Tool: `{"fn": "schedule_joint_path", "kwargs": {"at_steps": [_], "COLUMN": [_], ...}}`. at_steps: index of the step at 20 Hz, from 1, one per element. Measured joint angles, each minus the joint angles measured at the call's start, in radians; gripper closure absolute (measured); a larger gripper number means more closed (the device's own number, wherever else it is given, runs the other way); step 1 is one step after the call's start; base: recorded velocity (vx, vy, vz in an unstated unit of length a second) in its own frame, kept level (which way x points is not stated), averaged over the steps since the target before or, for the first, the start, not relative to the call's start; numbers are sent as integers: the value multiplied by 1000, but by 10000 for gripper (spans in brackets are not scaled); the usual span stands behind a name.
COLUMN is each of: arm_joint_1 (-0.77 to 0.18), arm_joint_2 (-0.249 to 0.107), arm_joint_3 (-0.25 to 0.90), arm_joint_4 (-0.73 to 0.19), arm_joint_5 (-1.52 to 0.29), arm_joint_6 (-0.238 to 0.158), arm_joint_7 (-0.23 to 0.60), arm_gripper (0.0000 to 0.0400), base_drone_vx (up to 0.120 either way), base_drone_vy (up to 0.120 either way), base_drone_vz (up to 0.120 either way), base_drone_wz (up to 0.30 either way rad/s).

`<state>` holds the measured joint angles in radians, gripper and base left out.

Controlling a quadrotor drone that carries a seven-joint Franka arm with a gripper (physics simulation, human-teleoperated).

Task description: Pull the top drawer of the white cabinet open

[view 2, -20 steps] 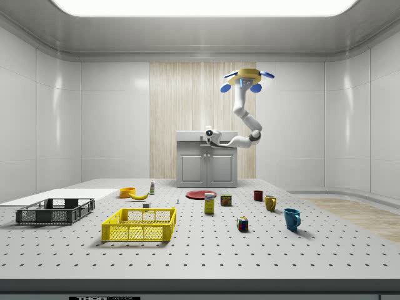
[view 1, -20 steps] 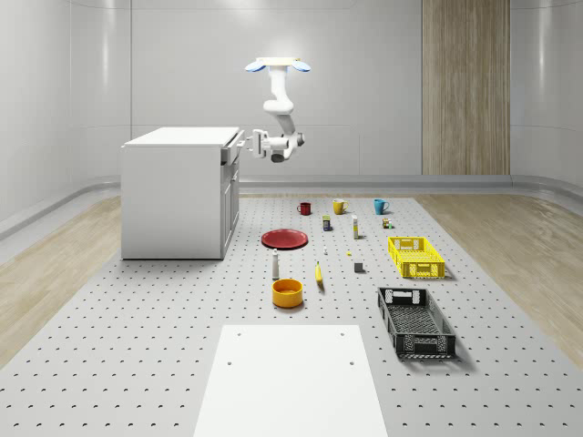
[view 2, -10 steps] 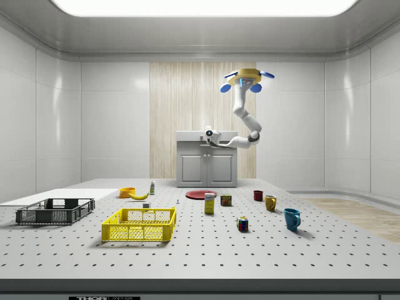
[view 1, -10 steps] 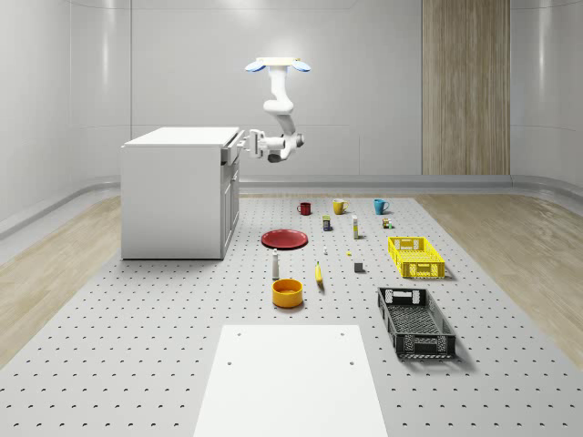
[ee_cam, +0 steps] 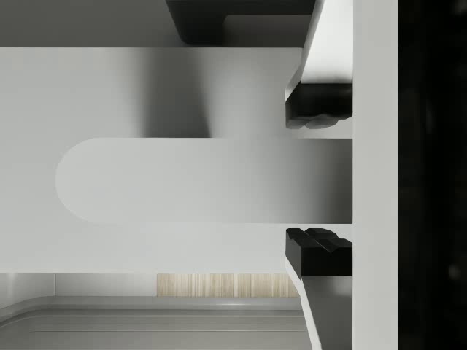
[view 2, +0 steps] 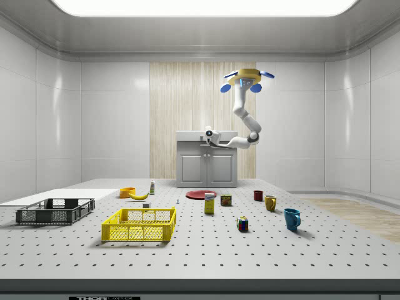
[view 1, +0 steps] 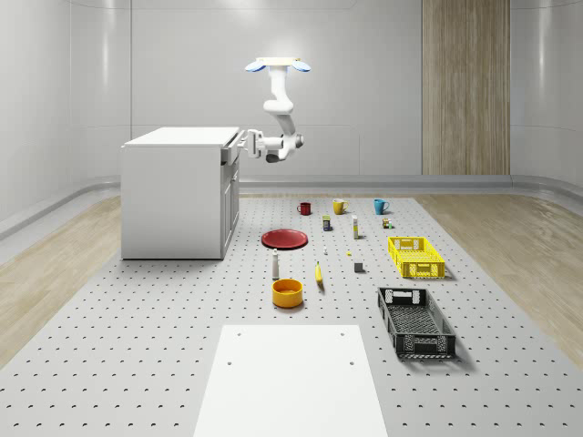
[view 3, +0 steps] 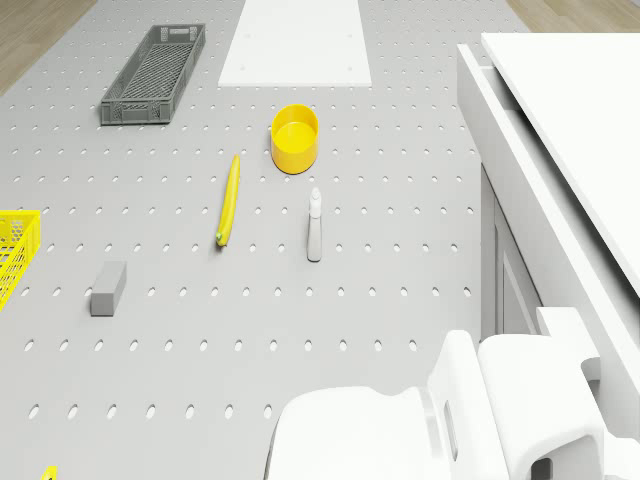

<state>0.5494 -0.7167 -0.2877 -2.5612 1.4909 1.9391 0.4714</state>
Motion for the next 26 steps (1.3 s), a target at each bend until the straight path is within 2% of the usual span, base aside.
{"fn": "schedule_joint_path", "kwargs": {"at_steps": [3,8,13,17,18,26], "arm_joint_1": [-2,-7,-14,-24,-26,-34], "arm_joint_2": [2,3,4,-4,-11,-15], "arm_joint_3": [4,8,9,-2,-1,-21], "arm_joint_4": [0,1,0,-3,2,-5], "arm_joint_5": [3,6,2,-13,-27,-37], "arm_joint_6": [-1,-3,-9,-23,-22,-40], "arm_joint_7": [-1,-1,-19,0,41,33], "arm_gripper": [263,286,281,283,263,287], "base_drone_vx": [0,0,0,0,0,0], "base_drone_vy": [0,0,0,0,0,0], "base_drone_vz": [0,0,0,0,0,0], "base_drone_wz": [0,0,0,0,0,0]}}
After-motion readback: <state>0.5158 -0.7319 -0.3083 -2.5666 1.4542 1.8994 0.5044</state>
